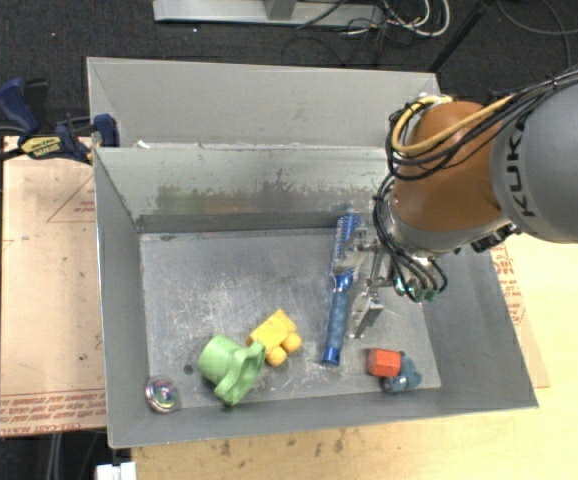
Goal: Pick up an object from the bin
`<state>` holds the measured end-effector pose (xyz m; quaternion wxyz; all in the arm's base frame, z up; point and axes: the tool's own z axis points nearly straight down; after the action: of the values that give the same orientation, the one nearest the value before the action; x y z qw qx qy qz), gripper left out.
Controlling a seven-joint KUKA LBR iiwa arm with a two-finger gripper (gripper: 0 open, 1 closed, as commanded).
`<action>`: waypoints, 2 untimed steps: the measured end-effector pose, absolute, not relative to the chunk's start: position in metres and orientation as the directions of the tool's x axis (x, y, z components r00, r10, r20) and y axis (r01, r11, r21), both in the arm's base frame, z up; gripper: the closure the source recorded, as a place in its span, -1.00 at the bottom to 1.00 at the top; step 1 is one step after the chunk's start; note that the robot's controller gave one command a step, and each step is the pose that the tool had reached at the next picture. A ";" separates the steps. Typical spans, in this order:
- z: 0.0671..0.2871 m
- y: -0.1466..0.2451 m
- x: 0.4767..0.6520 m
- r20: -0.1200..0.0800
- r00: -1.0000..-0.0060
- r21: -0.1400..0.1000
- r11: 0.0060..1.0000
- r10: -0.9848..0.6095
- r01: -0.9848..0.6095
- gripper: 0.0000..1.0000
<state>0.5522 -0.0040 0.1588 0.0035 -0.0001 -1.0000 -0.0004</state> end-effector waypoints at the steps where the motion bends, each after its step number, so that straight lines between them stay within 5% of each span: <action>1: 0.075 0.084 0.565 -0.005 -0.983 -0.003 0.983 -0.184 -0.184 -1.00; 2: 0.076 0.110 0.563 -0.013 -0.954 -0.006 0.954 -0.299 -0.299 -1.00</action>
Offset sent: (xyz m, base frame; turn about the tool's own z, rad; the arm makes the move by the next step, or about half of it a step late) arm 0.0097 0.0876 -0.0888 -0.1828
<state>0.5627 0.1105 0.0764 -0.0070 0.1512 -0.9885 0.0018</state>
